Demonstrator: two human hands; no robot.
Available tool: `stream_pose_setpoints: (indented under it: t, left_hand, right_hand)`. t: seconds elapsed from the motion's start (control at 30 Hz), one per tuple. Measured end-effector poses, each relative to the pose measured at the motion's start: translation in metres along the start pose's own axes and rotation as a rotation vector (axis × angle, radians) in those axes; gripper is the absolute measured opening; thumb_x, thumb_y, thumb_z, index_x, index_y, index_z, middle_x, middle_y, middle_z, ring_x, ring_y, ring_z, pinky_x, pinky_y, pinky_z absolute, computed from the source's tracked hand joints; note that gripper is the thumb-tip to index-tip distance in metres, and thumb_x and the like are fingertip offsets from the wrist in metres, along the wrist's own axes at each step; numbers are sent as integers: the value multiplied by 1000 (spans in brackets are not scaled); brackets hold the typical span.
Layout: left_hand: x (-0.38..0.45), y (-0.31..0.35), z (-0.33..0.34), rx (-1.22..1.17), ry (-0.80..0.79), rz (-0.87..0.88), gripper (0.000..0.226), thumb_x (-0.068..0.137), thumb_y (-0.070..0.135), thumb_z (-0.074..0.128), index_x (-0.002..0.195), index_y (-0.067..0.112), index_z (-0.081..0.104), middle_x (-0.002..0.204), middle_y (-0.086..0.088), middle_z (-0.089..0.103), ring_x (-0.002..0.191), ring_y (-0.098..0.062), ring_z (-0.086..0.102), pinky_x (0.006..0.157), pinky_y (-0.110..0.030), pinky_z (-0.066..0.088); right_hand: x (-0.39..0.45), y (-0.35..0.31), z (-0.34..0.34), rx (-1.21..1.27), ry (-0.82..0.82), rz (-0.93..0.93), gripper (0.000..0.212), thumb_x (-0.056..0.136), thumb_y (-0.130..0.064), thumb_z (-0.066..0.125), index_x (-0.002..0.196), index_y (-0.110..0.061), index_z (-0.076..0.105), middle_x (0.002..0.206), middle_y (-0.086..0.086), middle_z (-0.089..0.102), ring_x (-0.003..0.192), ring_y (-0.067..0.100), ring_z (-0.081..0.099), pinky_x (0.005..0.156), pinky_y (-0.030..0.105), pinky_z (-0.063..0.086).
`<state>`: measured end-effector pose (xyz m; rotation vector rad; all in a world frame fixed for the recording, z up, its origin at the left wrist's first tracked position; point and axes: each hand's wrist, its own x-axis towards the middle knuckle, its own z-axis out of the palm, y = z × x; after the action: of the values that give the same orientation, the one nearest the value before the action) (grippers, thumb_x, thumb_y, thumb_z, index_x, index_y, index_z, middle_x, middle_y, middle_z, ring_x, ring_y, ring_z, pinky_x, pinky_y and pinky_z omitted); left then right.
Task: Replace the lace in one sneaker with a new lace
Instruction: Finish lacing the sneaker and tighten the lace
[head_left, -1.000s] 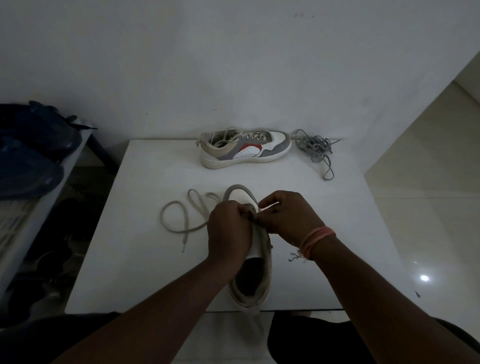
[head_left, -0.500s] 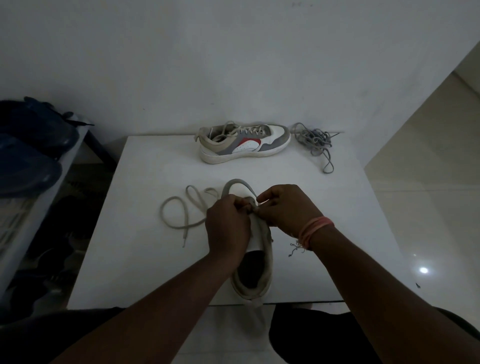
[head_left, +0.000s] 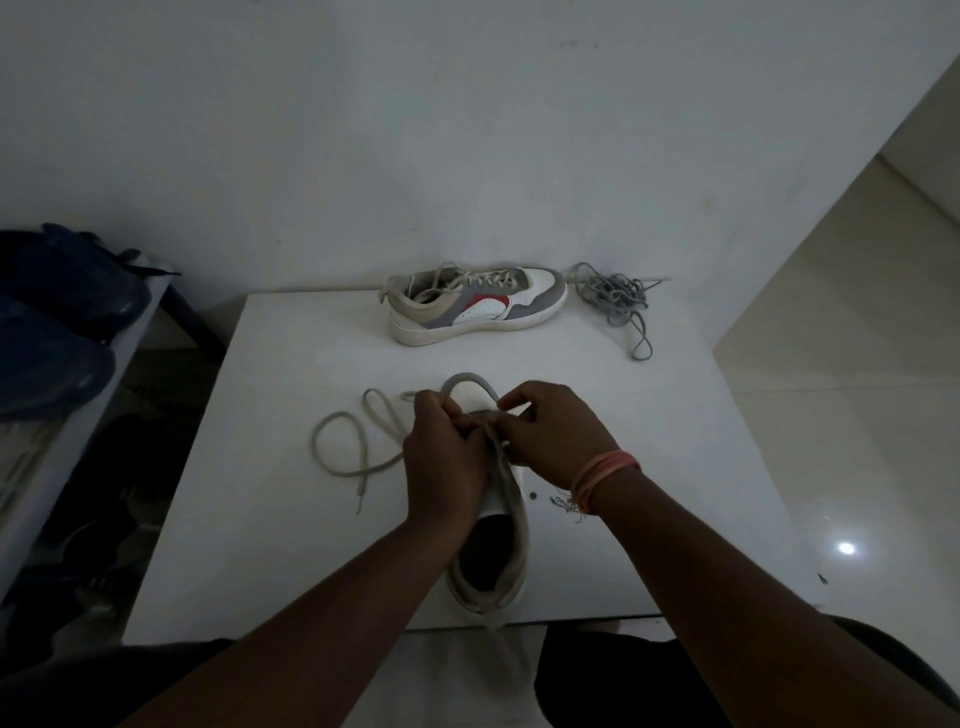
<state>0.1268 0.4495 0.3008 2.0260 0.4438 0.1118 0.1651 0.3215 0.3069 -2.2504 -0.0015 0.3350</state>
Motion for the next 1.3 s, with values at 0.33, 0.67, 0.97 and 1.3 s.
stream_pose_setpoints:
  t: [0.33, 0.67, 0.97, 1.3]
  left_hand:
    - [-1, -12, 12, 307, 164, 12, 21, 86, 25, 68, 94, 28, 48, 94, 6, 57, 101, -25, 52, 79, -39, 34]
    - [-13, -23, 0, 364, 176, 224, 27, 87, 36, 71, 94, 19, 51, 100, -5, 55, 92, -29, 54, 73, -39, 46]
    - [-11, -17, -44, 485, -163, 74, 22, 92, 40, 62, 87, 21, 52, 89, 0, 62, 90, -26, 63, 66, -31, 37]
    - [-18, -12, -68, 297, -229, -183, 30, 80, 35, 66, 101, 14, 60, 103, -11, 66, 95, -32, 67, 81, -44, 60]
  right_hand:
    - [5, 2, 22, -174, 137, -116, 15, 98, -25, 54, 91, -14, 62, 88, 1, 65, 82, 19, 60, 78, 37, 53]
    - [1, -2, -59, 281, 933, -143, 12, 101, -17, 49, 109, -8, 48, 86, -8, 60, 76, 20, 66, 68, 28, 47]
    - [-8, -8, 13, -335, 186, -66, 15, 91, -16, 57, 100, -13, 68, 103, 9, 68, 101, 27, 63, 84, 33, 48]
    - [-50, 2, -50, -331, 257, 114, 24, 88, -20, 67, 111, -13, 65, 117, 18, 62, 105, 38, 62, 87, 36, 49]
